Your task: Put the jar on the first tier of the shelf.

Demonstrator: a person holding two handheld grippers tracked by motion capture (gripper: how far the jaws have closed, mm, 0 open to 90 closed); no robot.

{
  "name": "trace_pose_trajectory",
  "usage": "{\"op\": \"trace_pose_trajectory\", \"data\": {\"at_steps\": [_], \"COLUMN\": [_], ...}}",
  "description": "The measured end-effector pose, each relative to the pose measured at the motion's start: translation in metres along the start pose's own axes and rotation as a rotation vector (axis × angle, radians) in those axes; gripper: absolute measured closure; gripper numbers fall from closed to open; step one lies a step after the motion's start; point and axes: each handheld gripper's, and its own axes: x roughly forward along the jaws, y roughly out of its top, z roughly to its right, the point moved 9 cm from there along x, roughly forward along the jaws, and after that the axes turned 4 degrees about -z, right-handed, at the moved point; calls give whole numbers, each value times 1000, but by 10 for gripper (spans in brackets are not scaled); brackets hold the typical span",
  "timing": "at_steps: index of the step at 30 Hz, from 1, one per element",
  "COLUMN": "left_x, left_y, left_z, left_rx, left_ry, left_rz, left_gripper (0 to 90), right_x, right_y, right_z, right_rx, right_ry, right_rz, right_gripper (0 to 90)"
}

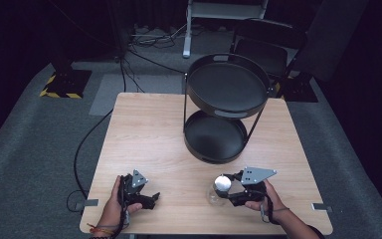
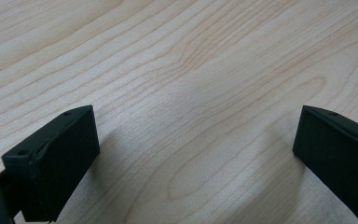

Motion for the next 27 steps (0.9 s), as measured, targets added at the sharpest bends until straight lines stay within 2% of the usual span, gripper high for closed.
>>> {"op": "trace_pose_trajectory", "data": {"at_steps": [11, 27], "left_x": [0, 0], "left_y": [0, 0], "left_z": [0, 0], "left_rx": [0, 0], "left_ry": [0, 0], "left_rz": [0, 0], "left_gripper": [0, 0], "right_x": [-16, -29], "right_y": [22, 49], "right_z": [29, 72], "right_rx": [5, 40], "right_ry": [-98, -203], "right_rz": [3, 6], "right_gripper": [394, 394]}}
